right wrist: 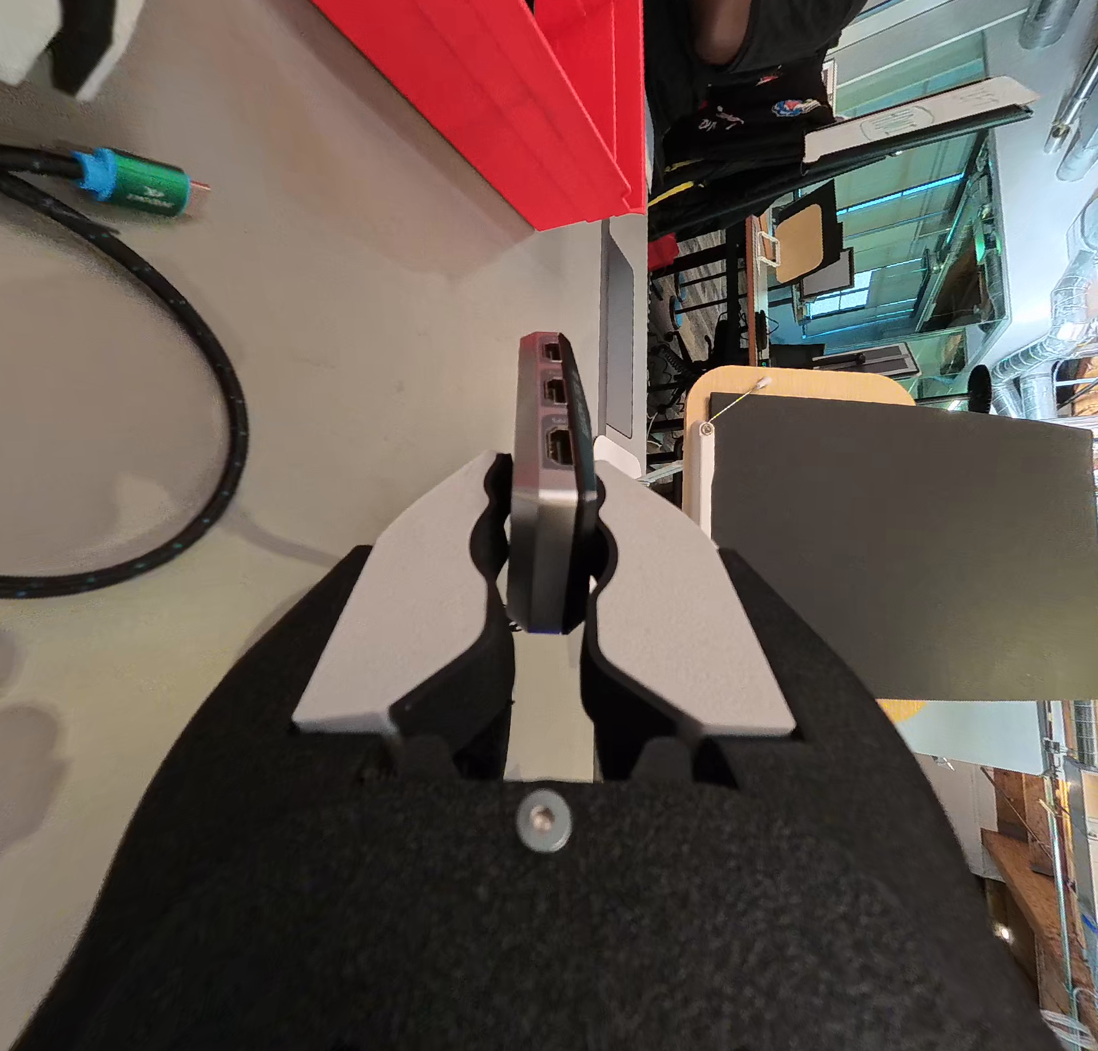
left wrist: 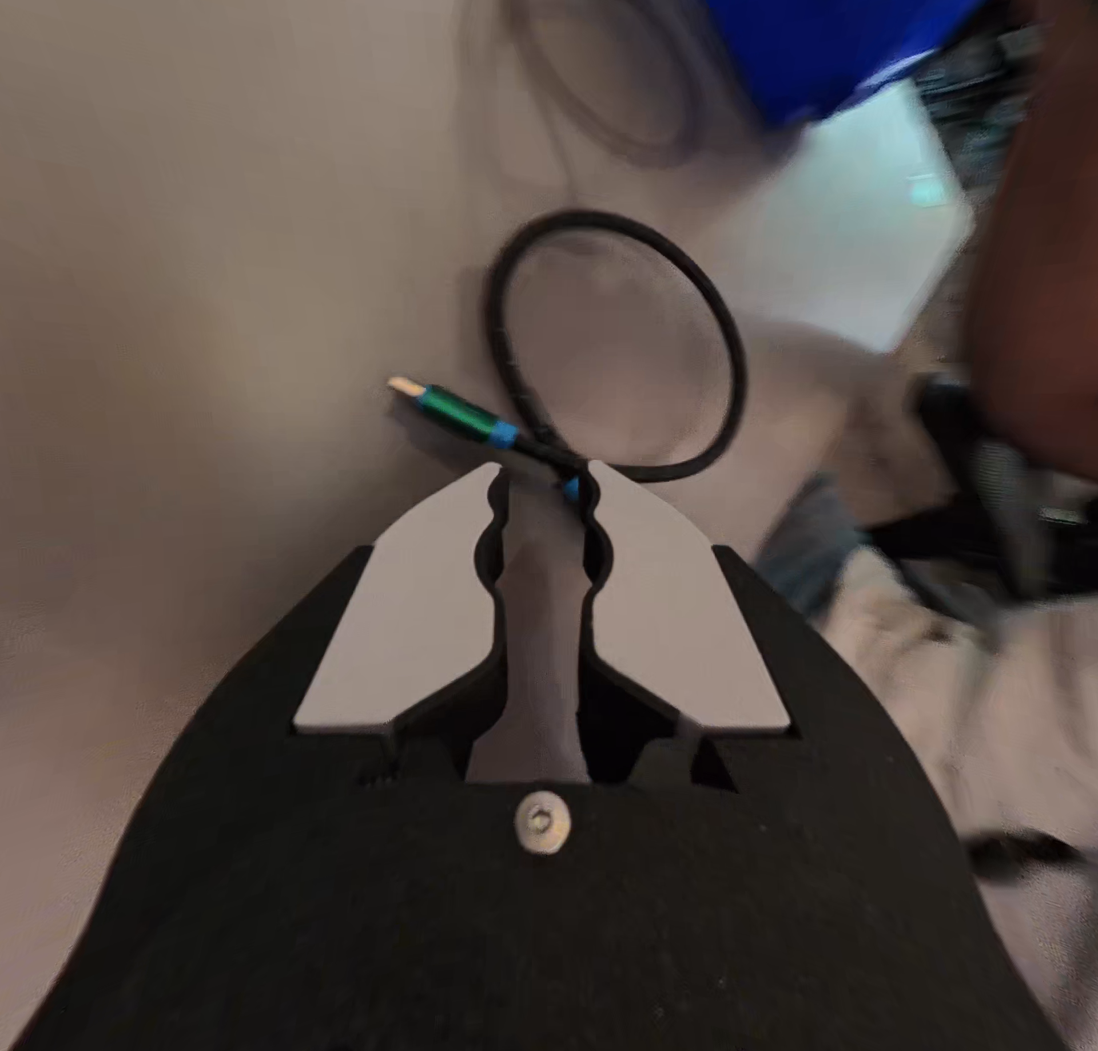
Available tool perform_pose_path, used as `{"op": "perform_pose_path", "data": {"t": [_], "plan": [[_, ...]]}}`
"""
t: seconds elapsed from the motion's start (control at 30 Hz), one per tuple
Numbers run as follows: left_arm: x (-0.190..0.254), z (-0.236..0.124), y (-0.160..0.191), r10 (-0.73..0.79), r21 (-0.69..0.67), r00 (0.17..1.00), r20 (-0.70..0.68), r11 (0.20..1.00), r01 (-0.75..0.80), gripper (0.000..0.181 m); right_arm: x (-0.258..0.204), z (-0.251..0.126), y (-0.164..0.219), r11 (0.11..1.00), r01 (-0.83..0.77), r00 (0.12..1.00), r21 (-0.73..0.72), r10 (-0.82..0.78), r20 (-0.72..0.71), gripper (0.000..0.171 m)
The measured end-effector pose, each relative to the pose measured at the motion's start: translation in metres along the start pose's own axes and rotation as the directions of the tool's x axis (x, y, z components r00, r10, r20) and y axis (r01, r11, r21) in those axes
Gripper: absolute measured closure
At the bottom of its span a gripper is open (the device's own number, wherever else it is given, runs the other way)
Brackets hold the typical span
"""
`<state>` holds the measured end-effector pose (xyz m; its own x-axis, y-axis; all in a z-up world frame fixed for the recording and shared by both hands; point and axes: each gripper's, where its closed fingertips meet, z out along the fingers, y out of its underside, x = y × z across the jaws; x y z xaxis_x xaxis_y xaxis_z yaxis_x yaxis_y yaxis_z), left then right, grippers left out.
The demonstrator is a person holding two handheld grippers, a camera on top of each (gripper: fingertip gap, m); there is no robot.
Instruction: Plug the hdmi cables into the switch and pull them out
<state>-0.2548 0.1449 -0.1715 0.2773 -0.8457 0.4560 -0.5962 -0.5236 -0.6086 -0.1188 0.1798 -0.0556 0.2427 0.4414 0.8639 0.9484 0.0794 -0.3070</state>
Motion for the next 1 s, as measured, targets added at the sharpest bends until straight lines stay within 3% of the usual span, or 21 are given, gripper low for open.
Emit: {"op": "perform_pose_path", "data": {"t": [0.07, 0.13, 0.2, 0.33, 0.43, 0.53, 0.6, 0.7, 0.83, 0.9, 1.0], "plan": [[-0.016, -0.008, 0.002, 0.061, 0.005, 0.972, 0.227, 0.998, -0.064, 0.16, 0.0, 0.0, 0.001, 1.0, -0.005, 1.0, -0.001, 0.005, 0.0, 0.149], [-0.014, -0.011, 0.003, 0.046, 0.055, 0.937, 0.347, 0.996, -0.069, 0.159, 0.0, -0.001, 0.001, 1.0, -0.007, 1.0, -0.003, 0.007, 0.0, 0.149], [-0.001, -0.007, 0.002, 0.007, 0.139, 0.924, 0.383, 0.988, -0.065, 0.152, 0.0, -0.001, 0.003, 1.0, -0.01, 1.0, -0.003, 0.01, 0.001, 0.149], [0.002, 0.006, -0.002, -0.011, 0.151, 0.888, 0.46, 0.986, -0.065, 0.13, -0.001, 0.001, 0.006, 1.0, -0.021, 1.0, 0.0, 0.021, 0.008, 0.149], [0.007, 0.021, -0.007, -0.066, 0.152, 0.918, 0.39, 0.988, 0.006, 0.129, -0.001, 0.001, 0.006, 1.0, -0.009, 1.0, -0.005, 0.009, 0.007, 0.149], [-0.006, 0.038, 0.003, 0.005, 0.024, 0.886, 0.464, 1.0, -0.018, 0.129, 0.001, 0.0, 0.007, 1.0, -0.017, 1.0, 0.0, 0.017, 0.005, 0.149], [-0.011, 0.04, 0.001, 0.121, -0.039, 0.836, 0.535, 0.992, -0.118, 0.148, 0.001, -0.001, 0.007, 1.0, -0.019, 1.0, 0.001, 0.019, 0.005, 0.149], [-0.004, 0.045, 0.0, 0.185, -0.099, 0.845, 0.501, 0.983, -0.157, 0.166, 0.001, 0.0, 0.008, 1.0, -0.013, 1.0, -0.004, 0.013, 0.005, 0.149], [0.002, 0.042, -0.002, 0.246, -0.117, 0.878, 0.411, 0.969, -0.217, 0.171, 0.0, -0.002, 0.008, 1.0, -0.013, 1.0, -0.006, 0.013, 0.005, 0.149], [0.014, 0.038, -0.004, 0.192, -0.061, 0.947, 0.258, 0.981, -0.182, 0.171, 0.001, -0.002, 0.009, 1.0, -0.01, 1.0, -0.008, 0.01, 0.004, 0.149], [0.042, 0.022, -0.02, -0.021, 0.062, 0.993, -0.117, 0.998, 0.028, 0.171, 0.003, -0.005, 0.006, 1.0, -0.006, 1.0, 0.007, 0.006, -0.013, 0.149]]}}
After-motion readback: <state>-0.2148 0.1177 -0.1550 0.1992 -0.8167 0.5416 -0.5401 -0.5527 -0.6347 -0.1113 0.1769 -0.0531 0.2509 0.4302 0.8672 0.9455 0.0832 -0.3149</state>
